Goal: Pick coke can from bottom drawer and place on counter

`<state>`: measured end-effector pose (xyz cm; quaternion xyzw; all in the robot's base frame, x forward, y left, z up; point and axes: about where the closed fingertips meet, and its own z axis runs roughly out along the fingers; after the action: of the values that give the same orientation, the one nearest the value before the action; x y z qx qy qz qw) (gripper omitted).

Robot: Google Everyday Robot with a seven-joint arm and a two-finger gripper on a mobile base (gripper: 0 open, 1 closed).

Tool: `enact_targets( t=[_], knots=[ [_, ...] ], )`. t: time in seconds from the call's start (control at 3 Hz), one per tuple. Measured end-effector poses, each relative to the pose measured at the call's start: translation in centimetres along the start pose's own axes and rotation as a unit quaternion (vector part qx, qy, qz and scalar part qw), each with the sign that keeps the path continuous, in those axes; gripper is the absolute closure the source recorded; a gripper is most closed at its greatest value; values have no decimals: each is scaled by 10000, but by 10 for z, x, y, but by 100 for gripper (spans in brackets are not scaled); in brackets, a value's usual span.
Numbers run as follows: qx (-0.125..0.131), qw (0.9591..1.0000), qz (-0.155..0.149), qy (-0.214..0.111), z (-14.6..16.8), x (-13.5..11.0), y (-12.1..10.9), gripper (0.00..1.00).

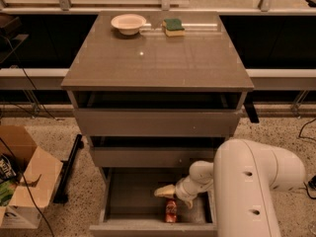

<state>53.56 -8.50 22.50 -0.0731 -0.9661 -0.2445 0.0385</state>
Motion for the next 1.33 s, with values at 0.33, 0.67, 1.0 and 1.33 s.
enact_targets(
  t=[0.33,0.67,1.0,1.33],
  knots=[
    [-74,9995,292,120,19,4,-17,0],
    [-84,9981,545,267,38,6,-31,0],
    [-72,9962,777,393,57,7,-44,0],
    [-22,9944,893,571,77,10,-48,16]
  ],
)
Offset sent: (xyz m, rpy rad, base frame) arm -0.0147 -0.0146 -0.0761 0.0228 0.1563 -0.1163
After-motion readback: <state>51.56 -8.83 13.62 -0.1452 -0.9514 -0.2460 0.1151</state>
